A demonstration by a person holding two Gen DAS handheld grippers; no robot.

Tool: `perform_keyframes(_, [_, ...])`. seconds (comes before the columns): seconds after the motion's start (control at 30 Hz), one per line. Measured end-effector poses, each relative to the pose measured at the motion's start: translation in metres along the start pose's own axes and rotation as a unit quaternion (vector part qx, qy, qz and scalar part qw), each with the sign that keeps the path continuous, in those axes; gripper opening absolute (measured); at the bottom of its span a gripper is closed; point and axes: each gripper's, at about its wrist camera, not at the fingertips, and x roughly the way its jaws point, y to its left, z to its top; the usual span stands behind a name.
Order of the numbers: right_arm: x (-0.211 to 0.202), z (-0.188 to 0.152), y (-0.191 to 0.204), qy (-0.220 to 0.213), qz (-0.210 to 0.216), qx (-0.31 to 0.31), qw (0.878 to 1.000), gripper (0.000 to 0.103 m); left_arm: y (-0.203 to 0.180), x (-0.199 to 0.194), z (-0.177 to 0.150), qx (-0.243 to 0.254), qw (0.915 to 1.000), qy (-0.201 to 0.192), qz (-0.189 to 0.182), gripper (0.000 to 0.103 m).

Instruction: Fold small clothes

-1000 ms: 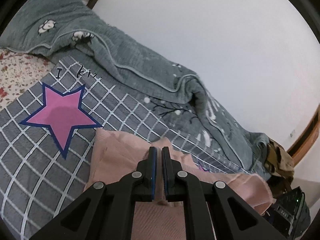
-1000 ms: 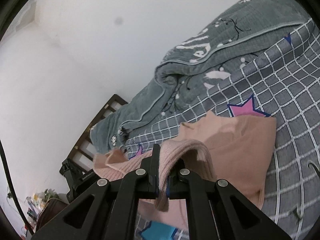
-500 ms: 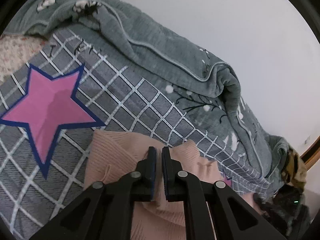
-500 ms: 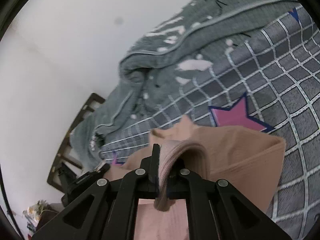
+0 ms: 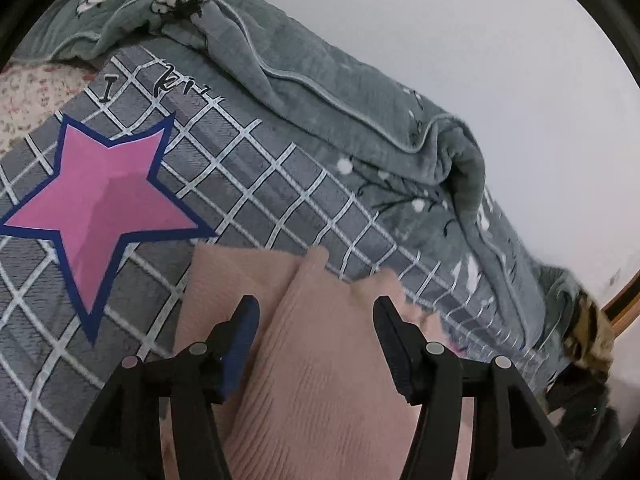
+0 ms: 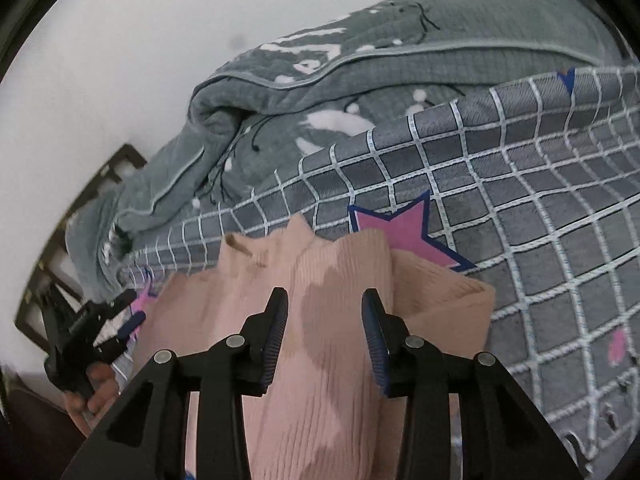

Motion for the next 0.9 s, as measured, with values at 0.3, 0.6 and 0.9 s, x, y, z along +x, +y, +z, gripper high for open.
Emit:
perform_keyframes(0.3, [-0.045, -0.054, 0.009, -0.017, -0.062, -0.082, 0.995, 0.051, -0.013, -0.026, -0.041, 0.118, 0.9916, -0.001, 0.052, 0.061])
perform_keyframes(0.6, [-0.057, -0.081, 0.015, -0.012, -0.085, -0.114, 0.99, 0.051, 0.012, -0.068, -0.07, 0.122, 0.9899, -0.013, 0.072, 0.061])
perform_keyframes(0.9, [-0.068, -0.117, 0.006, -0.001, -0.077, -0.08, 0.994, 0.051, 0.027, -0.094, -0.109, 0.131, 0.9869, -0.007, 0.094, 0.061])
